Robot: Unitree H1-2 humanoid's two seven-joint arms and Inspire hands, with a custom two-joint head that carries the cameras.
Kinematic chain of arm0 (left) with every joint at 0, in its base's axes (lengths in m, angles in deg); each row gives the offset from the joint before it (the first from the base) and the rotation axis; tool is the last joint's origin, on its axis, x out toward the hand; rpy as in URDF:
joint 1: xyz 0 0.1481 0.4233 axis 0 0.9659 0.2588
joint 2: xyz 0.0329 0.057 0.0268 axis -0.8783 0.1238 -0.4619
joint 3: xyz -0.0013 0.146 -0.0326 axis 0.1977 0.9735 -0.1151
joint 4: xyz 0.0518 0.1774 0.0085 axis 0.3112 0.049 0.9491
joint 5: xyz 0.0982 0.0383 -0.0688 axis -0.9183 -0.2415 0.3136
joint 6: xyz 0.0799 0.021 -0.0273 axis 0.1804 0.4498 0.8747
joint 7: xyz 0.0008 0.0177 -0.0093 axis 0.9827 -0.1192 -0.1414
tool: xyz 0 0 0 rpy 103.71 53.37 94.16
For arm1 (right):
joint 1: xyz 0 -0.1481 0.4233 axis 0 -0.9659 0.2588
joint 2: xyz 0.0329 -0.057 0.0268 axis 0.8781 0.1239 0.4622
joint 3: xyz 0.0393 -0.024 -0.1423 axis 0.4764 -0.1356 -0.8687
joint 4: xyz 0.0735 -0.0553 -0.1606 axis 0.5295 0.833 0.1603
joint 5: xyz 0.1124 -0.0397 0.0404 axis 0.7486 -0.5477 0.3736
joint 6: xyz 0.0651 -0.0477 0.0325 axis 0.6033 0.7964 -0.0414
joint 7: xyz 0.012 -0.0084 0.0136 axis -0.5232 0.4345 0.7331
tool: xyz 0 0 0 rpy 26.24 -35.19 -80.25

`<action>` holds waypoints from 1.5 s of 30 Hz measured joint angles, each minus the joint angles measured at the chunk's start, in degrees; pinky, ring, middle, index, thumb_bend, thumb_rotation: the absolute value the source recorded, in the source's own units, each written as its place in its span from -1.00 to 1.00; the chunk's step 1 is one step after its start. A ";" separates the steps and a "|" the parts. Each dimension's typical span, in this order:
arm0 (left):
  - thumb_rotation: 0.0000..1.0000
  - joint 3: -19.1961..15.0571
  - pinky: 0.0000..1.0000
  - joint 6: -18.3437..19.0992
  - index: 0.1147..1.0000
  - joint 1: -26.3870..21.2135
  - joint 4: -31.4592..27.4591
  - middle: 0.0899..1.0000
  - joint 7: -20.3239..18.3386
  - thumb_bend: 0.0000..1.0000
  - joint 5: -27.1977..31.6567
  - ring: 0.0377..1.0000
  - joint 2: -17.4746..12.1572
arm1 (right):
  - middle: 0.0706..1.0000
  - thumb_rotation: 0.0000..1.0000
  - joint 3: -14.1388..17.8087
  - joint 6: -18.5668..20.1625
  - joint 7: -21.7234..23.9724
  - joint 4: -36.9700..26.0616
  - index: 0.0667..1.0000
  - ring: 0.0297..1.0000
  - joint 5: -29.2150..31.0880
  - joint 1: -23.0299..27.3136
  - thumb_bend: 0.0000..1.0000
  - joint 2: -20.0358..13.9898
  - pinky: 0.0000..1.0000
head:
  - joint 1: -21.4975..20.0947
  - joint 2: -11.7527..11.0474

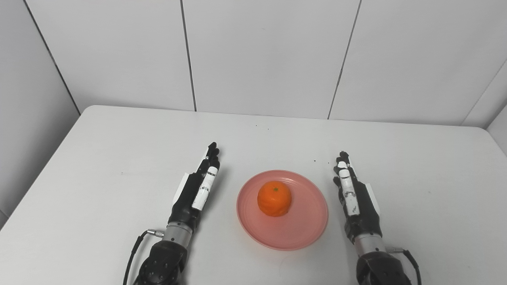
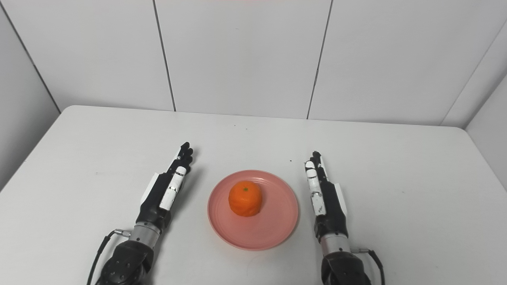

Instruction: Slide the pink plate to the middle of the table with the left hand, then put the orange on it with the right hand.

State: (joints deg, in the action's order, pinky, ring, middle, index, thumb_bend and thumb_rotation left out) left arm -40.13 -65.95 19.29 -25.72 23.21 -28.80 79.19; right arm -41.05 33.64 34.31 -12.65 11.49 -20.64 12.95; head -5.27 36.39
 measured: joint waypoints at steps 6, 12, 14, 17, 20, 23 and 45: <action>1.00 0.01 1.00 0.00 1.00 0.00 0.00 1.00 0.02 -0.19 0.00 1.00 0.00 | 1.00 1.00 0.05 0.00 -0.01 0.00 1.00 0.99 -0.03 0.00 -0.49 -0.17 1.00 | 0.09 0.09; 1.00 0.01 1.00 0.00 1.00 0.00 0.00 1.00 0.13 -0.20 -0.16 1.00 0.01 | 1.00 1.00 0.00 0.00 -0.01 0.00 1.00 1.00 -0.18 0.00 -0.51 -0.19 1.00 | 0.00 0.09; 1.00 0.00 1.00 0.00 1.00 0.00 0.00 1.00 0.13 -0.21 -0.15 1.00 0.01 | 1.00 1.00 0.02 -0.01 -0.01 0.00 1.00 1.00 -0.17 0.00 -0.51 -0.18 1.00 | 0.00 0.09; 1.00 0.01 1.00 0.00 1.00 0.00 0.00 1.00 0.13 -0.20 -0.15 1.00 0.01 | 1.00 1.00 0.01 -0.02 -0.01 0.00 1.00 0.99 -0.19 0.00 -0.49 -0.18 1.00 | 0.09 0.00; 1.00 0.00 1.00 0.00 1.00 0.00 0.00 1.00 0.13 -0.19 -0.14 1.00 0.01 | 0.99 1.00 0.02 -0.02 -0.17 0.00 1.00 0.98 -0.55 0.00 -0.51 -0.17 1.00 | 0.09 0.00; 1.00 0.02 1.00 0.00 1.00 0.00 0.00 1.00 0.13 -0.18 -0.15 1.00 0.01 | 1.00 1.00 0.04 -0.07 -0.65 0.01 1.00 0.99 -1.04 0.00 -0.52 -0.16 1.00 | 0.09 0.00; 1.00 -0.02 1.00 -0.01 1.00 0.01 0.00 1.00 0.40 -0.17 0.03 1.00 0.05 | 0.97 1.00 -0.92 -0.49 -1.45 0.43 0.98 0.96 -3.58 0.00 -0.54 -0.70 1.00 | 0.18 -0.97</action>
State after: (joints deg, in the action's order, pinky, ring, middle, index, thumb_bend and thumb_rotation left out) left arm -40.16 -65.96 19.30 -25.72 23.61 -28.77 79.24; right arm -41.96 33.14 32.85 -12.22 7.90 -20.64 12.25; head -5.10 35.42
